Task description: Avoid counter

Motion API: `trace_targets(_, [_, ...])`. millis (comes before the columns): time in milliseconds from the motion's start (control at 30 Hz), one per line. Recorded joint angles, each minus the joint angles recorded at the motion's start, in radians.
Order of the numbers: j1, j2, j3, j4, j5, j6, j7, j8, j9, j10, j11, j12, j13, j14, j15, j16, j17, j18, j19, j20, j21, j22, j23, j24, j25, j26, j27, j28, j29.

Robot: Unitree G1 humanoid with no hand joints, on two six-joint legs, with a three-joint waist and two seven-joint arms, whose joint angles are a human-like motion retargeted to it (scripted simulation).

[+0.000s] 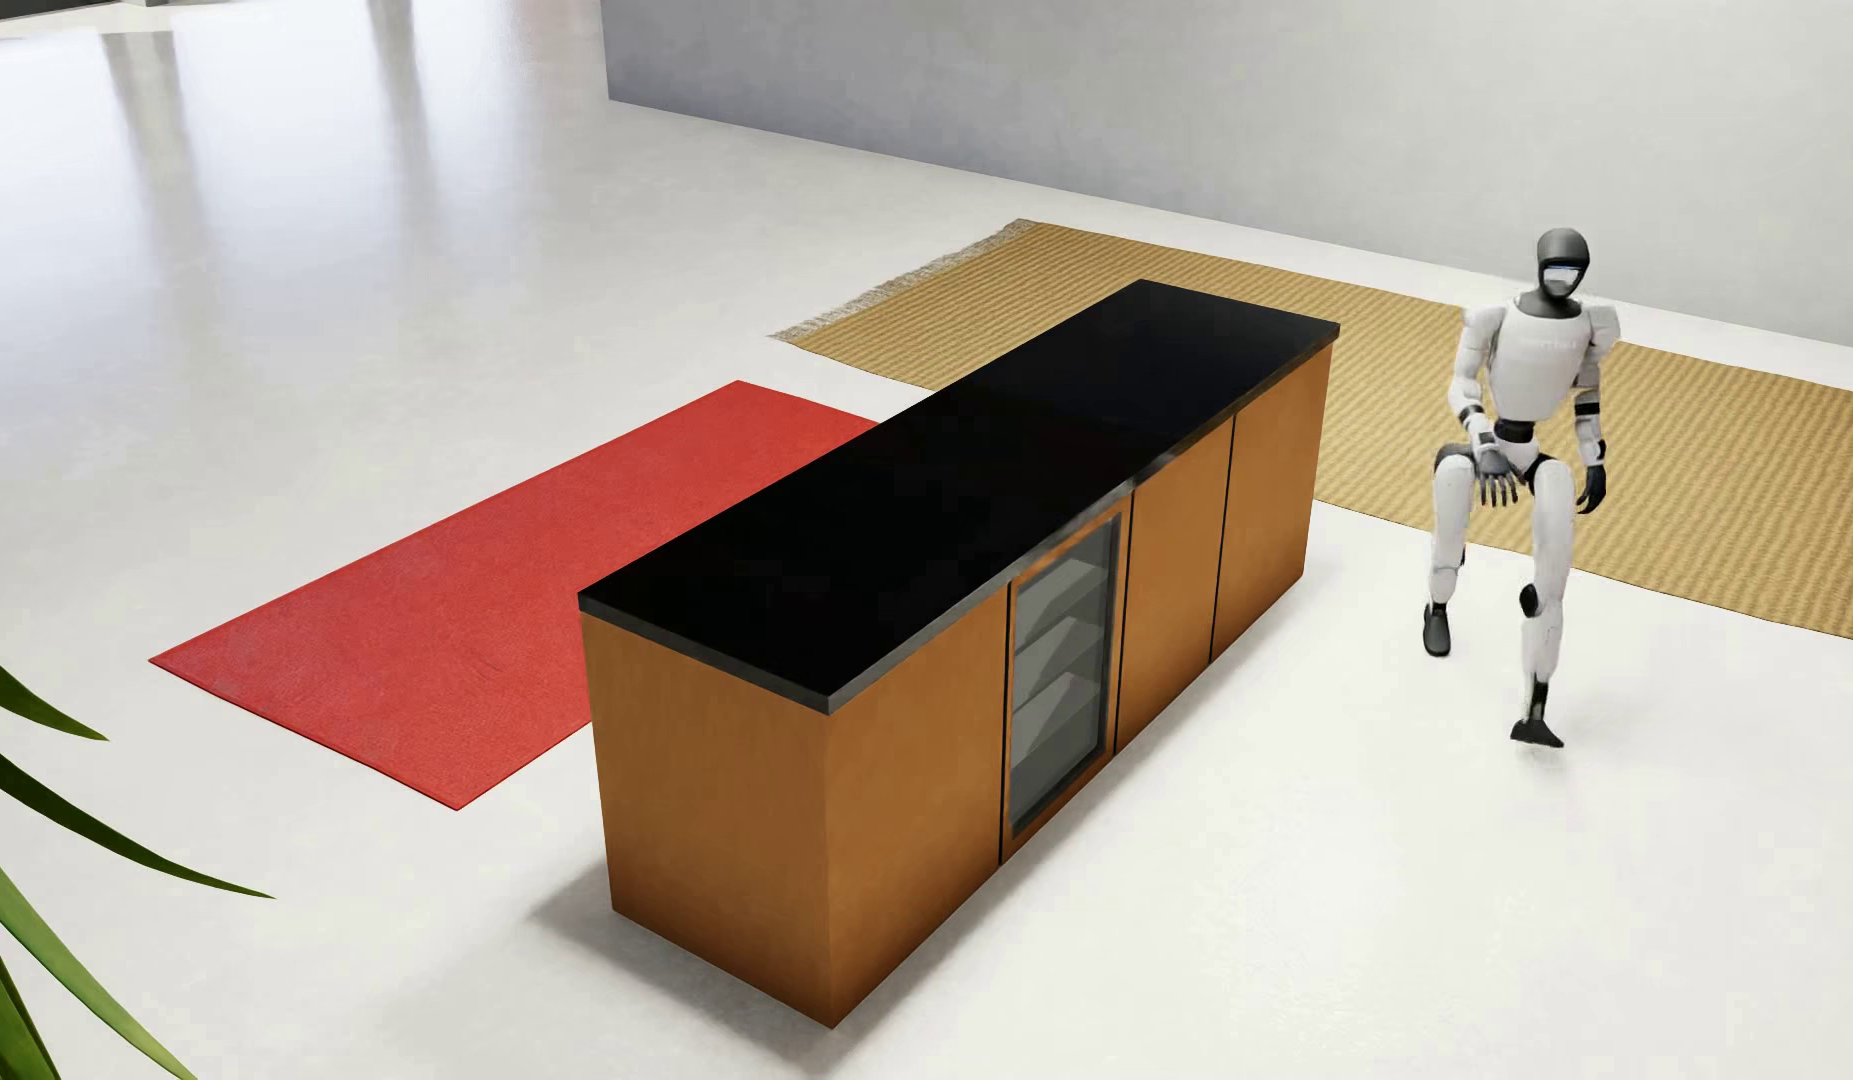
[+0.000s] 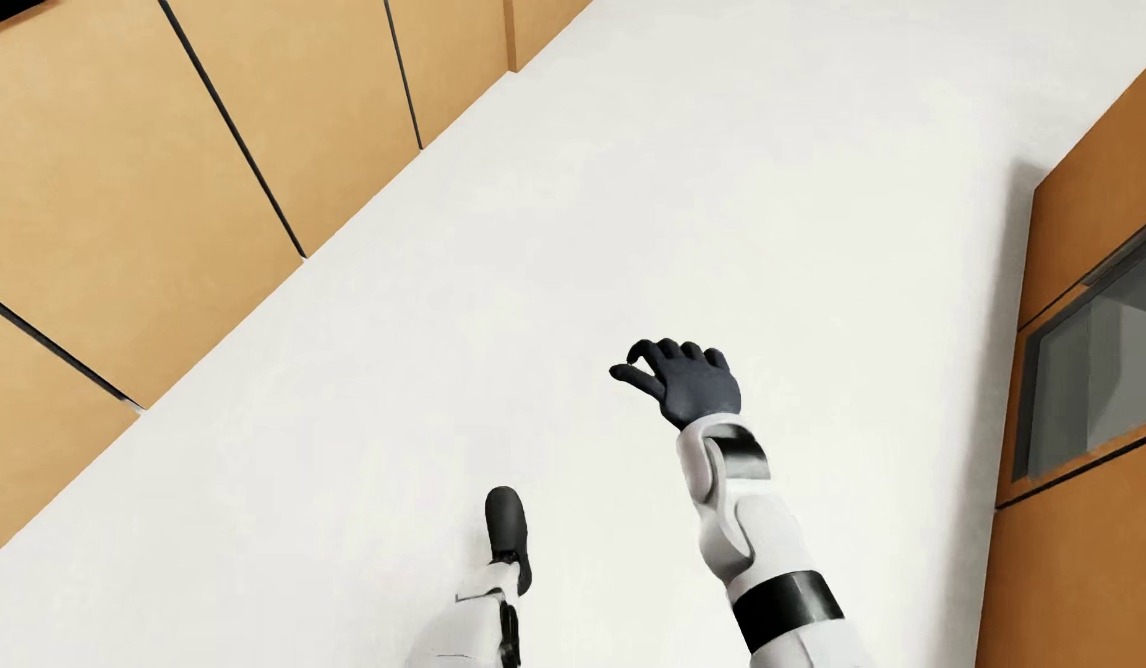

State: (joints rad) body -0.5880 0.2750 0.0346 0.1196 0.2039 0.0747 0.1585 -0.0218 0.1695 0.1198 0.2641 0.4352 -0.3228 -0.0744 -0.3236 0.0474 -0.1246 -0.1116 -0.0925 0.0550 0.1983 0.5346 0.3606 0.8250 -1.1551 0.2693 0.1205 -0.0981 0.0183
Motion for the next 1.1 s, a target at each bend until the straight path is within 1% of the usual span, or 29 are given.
trace_targets(33, [-0.004,0.046,0.001,-0.007,-0.01,-0.002,0.057,-0.013,0.0,0.06,0.02,-0.005,0.017,0.023,0.021,0.007,-0.008,0.046,0.011,-0.015,0.002,0.013,-0.063,0.026,0.037,-0.003,0.003,-0.03,-0.002])
trace_targets(67, [-0.01,0.079,0.01,-0.029,-0.033,-0.009,0.041,-0.02,0.0,0.167,0.061,-0.002,0.044,0.036,0.066,0.004,-0.009,0.115,0.015,-0.018,0.004,0.022,-0.101,0.053,0.082,-0.001,0.007,-0.04,-0.001])
trace_targets(100, [-0.005,0.089,0.018,-0.044,-0.065,-0.021,0.047,-0.019,-0.001,0.244,0.141,0.009,0.072,0.14,0.153,-0.021,-0.019,0.198,0.031,0.007,0.021,0.023,-0.112,0.056,0.082,0.009,0.023,-0.024,0.001])
trace_targets(133, [0.004,0.062,0.025,-0.033,-0.106,-0.037,0.08,-0.035,0.001,0.353,0.295,0.022,0.104,0.178,0.275,-0.054,-0.031,0.202,0.059,0.043,0.047,0.03,-0.102,0.043,0.032,0.017,0.042,0.009,-0.002])
trace_targets(167, [0.006,-0.008,0.03,-0.032,-0.154,-0.055,0.102,-0.057,0.004,0.464,0.526,0.023,0.144,0.115,0.36,-0.079,-0.039,0.254,0.181,0.072,0.069,0.052,-0.076,0.026,-0.057,0.033,0.074,0.031,-0.016])
trace_targets(200, [0.038,-0.1,0.028,-0.039,-0.214,-0.075,0.124,-0.066,0.008,0.534,0.754,0.011,0.187,0.034,0.481,-0.097,-0.03,0.254,0.205,0.092,0.077,0.086,-0.026,0.012,-0.138,0.062,0.104,0.028,-0.046])
trace_targets(233, [0.092,-0.201,0.019,-0.054,-0.263,-0.095,0.14,-0.057,0.01,0.564,0.94,-0.007,0.23,-0.033,0.47,-0.098,0.005,0.249,0.177,0.093,0.052,0.119,0.045,0.015,-0.151,0.075,0.125,0.007,-0.07])
trace_targets(267, [0.158,-0.314,0.004,-0.076,-0.296,-0.112,0.152,-0.042,0.013,0.559,1.079,-0.031,0.27,-0.082,0.397,-0.087,0.046,0.244,0.139,0.072,-0.005,0.145,0.133,0.053,-0.122,0.082,0.167,-0.004,-0.094])
trace_targets(333, [0.306,-0.518,-0.035,-0.123,-0.32,-0.132,0.138,-0.036,0.014,0.489,1.18,-0.084,0.355,-0.142,0.366,-0.063,0.122,0.23,0.111,0.029,-0.192,0.15,0.311,0.122,0.04,0.059,0.255,-0.029,-0.119])
trace_targets(367, [0.382,-0.603,-0.054,-0.147,-0.324,-0.135,0.116,-0.044,0.011,0.437,1.149,-0.101,0.405,-0.16,0.376,-0.056,0.138,0.223,0.114,0.014,-0.266,0.118,0.392,0.129,0.093,0.037,0.311,-0.035,-0.135])
trace_targets(400, [0.449,-0.681,-0.071,-0.172,-0.336,-0.135,0.089,-0.057,0.006,0.389,1.074,-0.141,0.468,-0.176,0.354,-0.047,0.13,0.217,0.105,-0.003,-0.312,0.095,0.433,0.116,0.124,0.011,0.346,-0.041,-0.108])
trace_targets(433, [0.506,-0.746,-0.085,-0.193,-0.362,-0.132,0.056,-0.082,0.002,0.353,0.962,-0.191,0.54,-0.196,0.346,-0.03,0.12,0.213,0.086,-0.025,-0.321,0.077,0.436,0.101,0.135,-0.023,0.35,-0.047,-0.074])
trace_targets(500, [0.611,-0.801,-0.106,-0.22,-0.436,-0.131,-0.007,-0.197,-0.006,0.288,0.588,-0.297,0.702,-0.243,0.35,0.013,0.098,0.2,0.061,-0.086,-0.285,0.037,0.412,0.069,0.124,-0.07,0.31,-0.04,-0.028])
trace_targets(533, [0.669,-0.787,-0.111,-0.235,-0.457,-0.134,-0.028,-0.279,-0.01,0.251,0.331,-0.344,0.773,-0.264,0.376,0.032,0.083,0.191,0.09,-0.115,-0.245,0.026,0.417,0.058,0.094,-0.081,0.282,-0.034,-0.01])
trace_targets(567, [0.733,-0.758,-0.114,-0.246,-0.428,-0.137,-0.041,-0.329,-0.012,0.2,0.044,-0.383,0.823,-0.271,0.387,0.046,0.071,0.184,0.103,-0.136,-0.207,0.019,0.435,0.051,0.057,-0.074,0.26,-0.023,0.03])
trace_targets(600, [0.796,-0.775,-0.118,-0.251,-0.387,-0.138,-0.046,-0.313,-0.01,0.17,-0.109,-0.408,0.85,-0.282,0.337,0.054,0.053,0.178,0.219,-0.144,-0.156,0.015,0.464,0.041,-0.009,-0.066,0.253,-0.014,0.09])
trace_targets(633, [0.847,-0.793,-0.119,-0.253,-0.346,-0.139,-0.041,-0.276,-0.009,0.166,-0.16,-0.42,0.86,-0.298,0.296,0.057,0.037,0.17,0.261,-0.136,-0.115,0.019,0.486,0.026,-0.072,-0.058,0.237,-0.009,0.154])
trace_targets(667, [0.894,-0.799,-0.118,-0.254,-0.324,-0.138,-0.02,-0.299,-0.01,0.192,-0.105,-0.416,0.855,-0.298,0.32,0.057,0.018,0.156,0.233,-0.115,-0.078,0.03,0.504,0.007,-0.143,-0.042,0.218,-0.011,0.225])
trace_targets(700, [0.931,-0.802,-0.123,-0.246,-0.3,-0.132,0.001,-0.294,-0.011,0.23,-0.006,-0.4,0.843,-0.278,0.347,0.059,0.013,0.148,0.176,-0.099,-0.077,0.046,0.494,0.0,-0.19,-0.026,0.211,-0.009,0.257])
trace_targets(733, [0.946,-0.793,-0.132,-0.227,-0.284,-0.121,0.002,-0.298,-0.011,0.293,0.059,-0.388,0.838,-0.207,0.389,0.065,0.036,0.144,0.038,-0.105,-0.119,0.075,0.457,0.012,-0.195,-0.007,0.207,-0.018,0.253])
trace_targets(767, [0.928,-0.771,-0.143,-0.195,-0.278,-0.105,-0.001,-0.318,-0.01,0.419,0.115,-0.373,0.836,-0.103,0.453,0.072,0.068,0.11,-0.048,-0.119,-0.17,0.111,0.418,0.025,-0.183,0.014,0.197,-0.044,0.225])
trace_targets(800, [0.875,-0.759,-0.155,-0.151,-0.273,-0.087,0.008,-0.331,-0.006,0.619,0.2,-0.355,0.826,0.009,0.438,0.08,0.107,0.088,-0.13,-0.14,-0.241,0.147,0.381,0.046,-0.136,0.027,0.185,-0.076,0.186])
trace_targets(833, [0.782,-0.739,-0.16,-0.107,-0.257,-0.068,-0.006,-0.337,0.001,0.849,0.266,-0.336,0.794,0.12,0.369,0.089,0.151,0.051,-0.136,-0.162,-0.319,0.177,0.354,0.077,-0.067,0.035,0.184,-0.108,0.146])
trace_targets(867, [0.682,-0.702,-0.158,-0.05,-0.223,-0.048,-0.018,-0.337,0.006,1.047,0.298,-0.31,0.739,0.178,0.309,0.094,0.185,0.067,-0.131,-0.17,-0.371,0.187,0.35,0.107,-0.016,0.044,0.196,-0.132,0.115])
trace_targets(900, [0.577,-0.651,-0.15,-0.001,-0.182,-0.03,-0.035,-0.324,0.012,1.196,0.3,-0.276,0.665,0.111,0.266,0.089,0.199,0.114,-0.124,-0.161,-0.381,0.18,0.366,0.126,-0.014,0.052,0.216,-0.143,0.084])
trace_targets(933, [0.474,-0.59,-0.135,0.044,-0.138,-0.016,-0.05,-0.298,0.016,1.289,0.275,-0.235,0.578,0.064,0.238,0.071,0.192,0.147,-0.117,-0.128,-0.346,0.16,0.401,0.123,-0.072,0.057,0.24,-0.134,0.068])
trace_targets(1000, [0.295,-0.452,-0.095,0.114,-0.052,0.003,-0.077,-0.209,0.017,1.323,0.192,-0.131,0.398,0.06,0.206,0.018,0.175,0.174,-0.107,-0.041,-0.241,0.095,0.47,0.063,-0.207,0.045,0.208,-0.112,0.072])
trace_targets(1067, [0.16,-0.333,-0.052,0.138,0.006,0.011,-0.087,-0.096,0.01,1.168,0.137,-0.051,0.241,0.058,0.165,0.003,0.164,0.196,-0.097,0.004,-0.143,0.05,0.444,0.026,-0.27,0.018,0.093,-0.118,0.089])
trace_targets(1100, [0.119,-0.279,-0.036,0.135,0.021,0.014,-0.092,-0.043,0.005,1.019,0.12,-0.027,0.176,0.066,0.138,0.0,0.16,0.18,-0.092,0.011,-0.109,0.039,0.401,0.023,-0.262,0.013,0.031,-0.118,0.072])
